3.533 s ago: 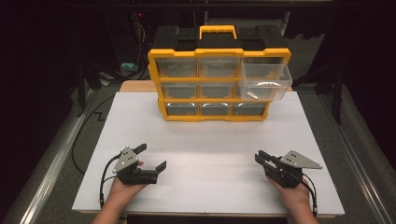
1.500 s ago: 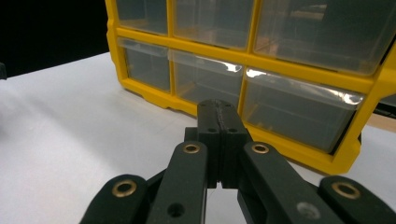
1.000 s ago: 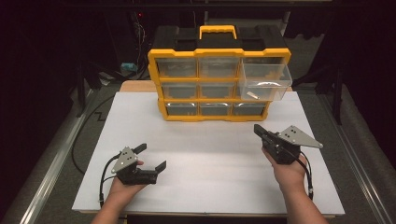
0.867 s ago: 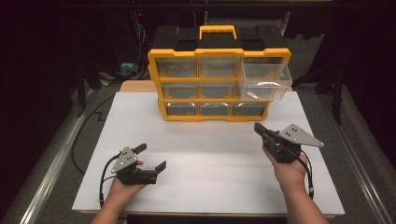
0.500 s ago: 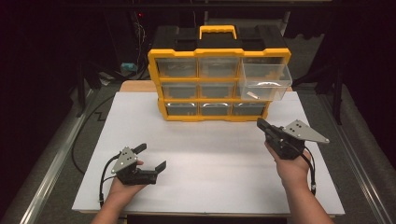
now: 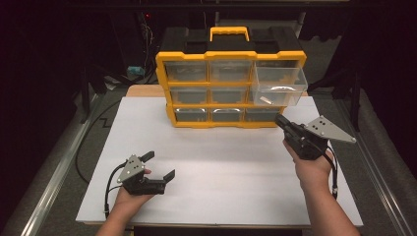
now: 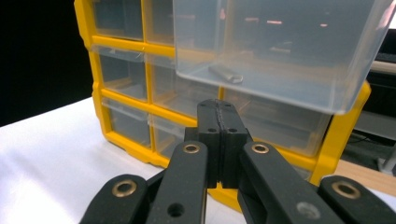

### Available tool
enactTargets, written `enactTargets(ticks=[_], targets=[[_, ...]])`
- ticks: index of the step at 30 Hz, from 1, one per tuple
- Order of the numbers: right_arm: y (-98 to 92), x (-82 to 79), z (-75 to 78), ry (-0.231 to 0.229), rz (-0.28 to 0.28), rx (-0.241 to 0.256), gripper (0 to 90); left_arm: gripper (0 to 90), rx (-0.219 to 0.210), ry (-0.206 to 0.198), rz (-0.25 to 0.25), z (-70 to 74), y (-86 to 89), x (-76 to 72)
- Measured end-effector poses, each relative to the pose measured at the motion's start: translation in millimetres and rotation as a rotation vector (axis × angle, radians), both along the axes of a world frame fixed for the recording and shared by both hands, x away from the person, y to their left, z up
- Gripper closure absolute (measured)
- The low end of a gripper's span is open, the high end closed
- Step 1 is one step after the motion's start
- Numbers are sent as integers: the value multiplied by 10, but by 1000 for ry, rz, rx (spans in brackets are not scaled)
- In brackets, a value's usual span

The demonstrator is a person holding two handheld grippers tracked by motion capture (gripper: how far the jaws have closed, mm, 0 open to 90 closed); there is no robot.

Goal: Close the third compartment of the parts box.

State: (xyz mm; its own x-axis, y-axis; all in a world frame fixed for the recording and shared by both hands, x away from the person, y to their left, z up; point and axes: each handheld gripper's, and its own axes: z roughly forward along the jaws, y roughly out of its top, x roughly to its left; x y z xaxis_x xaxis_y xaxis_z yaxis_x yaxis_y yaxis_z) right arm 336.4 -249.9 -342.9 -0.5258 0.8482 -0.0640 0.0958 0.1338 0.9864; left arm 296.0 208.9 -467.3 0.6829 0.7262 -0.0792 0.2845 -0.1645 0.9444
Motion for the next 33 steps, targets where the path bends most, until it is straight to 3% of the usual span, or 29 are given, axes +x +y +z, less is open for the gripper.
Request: enactTargets(ticks=[21,33], targets=[[8,158,333,-60,-51,-16,900,5,-9,-5,1,4,5,-3],[30,225,389,-73,-64,-22,900,5,-8,-7,-2,7,9,-3]])
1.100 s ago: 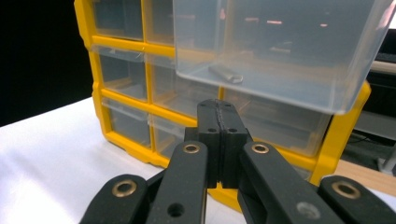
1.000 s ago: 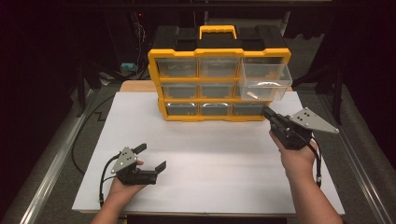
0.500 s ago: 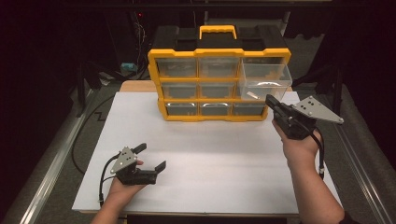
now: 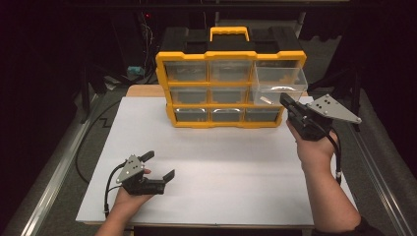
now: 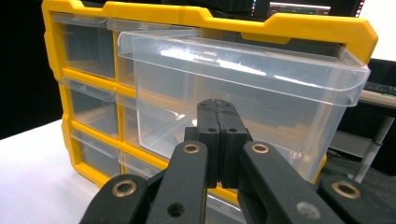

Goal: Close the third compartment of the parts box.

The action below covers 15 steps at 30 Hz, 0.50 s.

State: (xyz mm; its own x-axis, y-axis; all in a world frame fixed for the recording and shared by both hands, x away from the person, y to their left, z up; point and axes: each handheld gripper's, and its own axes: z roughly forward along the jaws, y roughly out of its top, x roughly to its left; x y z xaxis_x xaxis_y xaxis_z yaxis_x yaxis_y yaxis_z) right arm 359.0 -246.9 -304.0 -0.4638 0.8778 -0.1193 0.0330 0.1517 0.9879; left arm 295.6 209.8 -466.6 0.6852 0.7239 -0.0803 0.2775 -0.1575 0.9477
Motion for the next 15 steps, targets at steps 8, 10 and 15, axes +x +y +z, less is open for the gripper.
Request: enactTargets(ticks=[8,10,15], targets=[[6,43,9,-2,-7,-7,900,6,-2,-1,1,2,2,-2],[9,54,9,-2,-9,-4,900,5,-2,-1,1,3,3,-2],[13,77,22,1,-13,-8,900,5,-3,-2,2,4,7,-1]])
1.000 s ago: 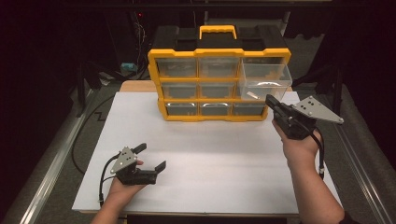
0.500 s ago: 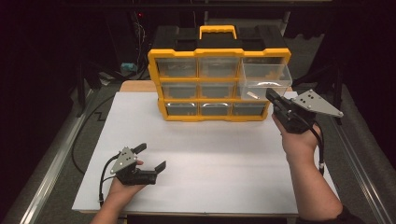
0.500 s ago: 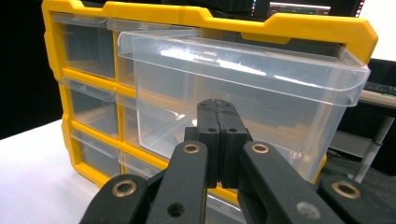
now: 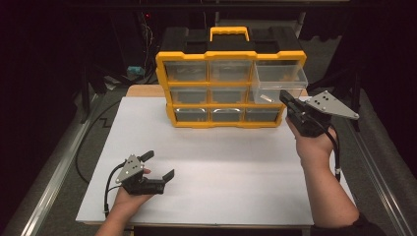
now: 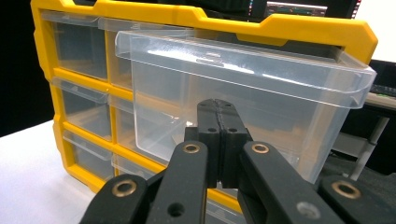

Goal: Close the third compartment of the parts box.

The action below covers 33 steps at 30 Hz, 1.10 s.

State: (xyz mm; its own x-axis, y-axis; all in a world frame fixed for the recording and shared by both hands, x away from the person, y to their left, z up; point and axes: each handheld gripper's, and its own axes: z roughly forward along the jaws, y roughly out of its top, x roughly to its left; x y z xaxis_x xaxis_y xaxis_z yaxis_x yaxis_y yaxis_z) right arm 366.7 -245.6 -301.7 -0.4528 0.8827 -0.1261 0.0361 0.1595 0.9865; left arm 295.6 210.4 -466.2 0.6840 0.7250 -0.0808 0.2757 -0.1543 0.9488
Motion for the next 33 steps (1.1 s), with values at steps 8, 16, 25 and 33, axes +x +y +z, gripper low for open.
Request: enactTargets(ticks=[8,16,25,33], targets=[[6,53,28,1,-9,-6,900,5,2,0,1,0,5,2],[22,112,35,2,-20,-12,900,5,2,-1,0,0,3,0],[42,199,64,3,-33,-32,900,6,3,0,-2,-1,1,1],[55,292,92,11,-49,-46,900,5,2,0,-4,-1,-3,0]])
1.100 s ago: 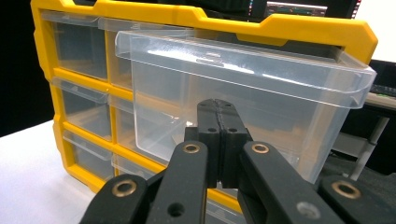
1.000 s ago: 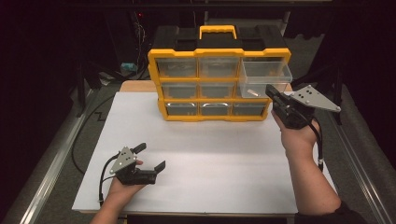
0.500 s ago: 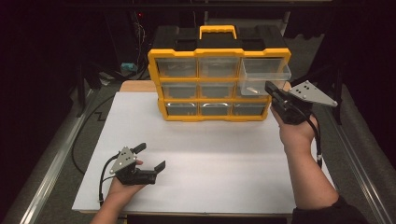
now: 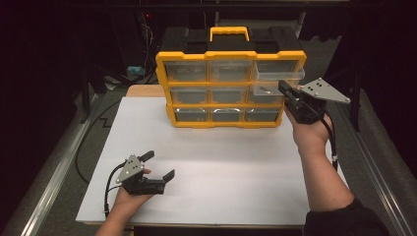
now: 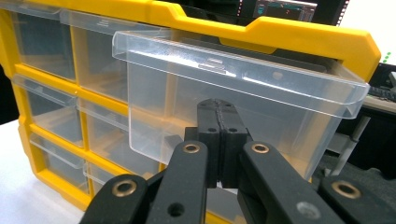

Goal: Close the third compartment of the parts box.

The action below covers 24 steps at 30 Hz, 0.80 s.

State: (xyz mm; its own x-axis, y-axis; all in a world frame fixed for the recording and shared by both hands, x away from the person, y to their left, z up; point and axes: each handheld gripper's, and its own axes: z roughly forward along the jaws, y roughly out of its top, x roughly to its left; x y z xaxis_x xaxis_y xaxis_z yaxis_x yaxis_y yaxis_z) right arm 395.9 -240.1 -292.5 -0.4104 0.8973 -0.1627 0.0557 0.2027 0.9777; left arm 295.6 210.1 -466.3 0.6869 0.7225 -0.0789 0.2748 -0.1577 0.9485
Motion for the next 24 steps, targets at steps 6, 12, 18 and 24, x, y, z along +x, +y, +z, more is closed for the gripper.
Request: enactTargets(ticks=[6,12,18,24], targets=[[14,70,15,3,-9,-11,900,5,-1,0,3,-2,4,6],[37,150,32,6,-23,-17,900,5,0,0,2,-2,3,6],[57,246,31,16,-39,-23,900,5,1,1,2,-7,-6,8],[66,338,28,25,-53,-24,900,5,3,1,1,-8,-6,9]])
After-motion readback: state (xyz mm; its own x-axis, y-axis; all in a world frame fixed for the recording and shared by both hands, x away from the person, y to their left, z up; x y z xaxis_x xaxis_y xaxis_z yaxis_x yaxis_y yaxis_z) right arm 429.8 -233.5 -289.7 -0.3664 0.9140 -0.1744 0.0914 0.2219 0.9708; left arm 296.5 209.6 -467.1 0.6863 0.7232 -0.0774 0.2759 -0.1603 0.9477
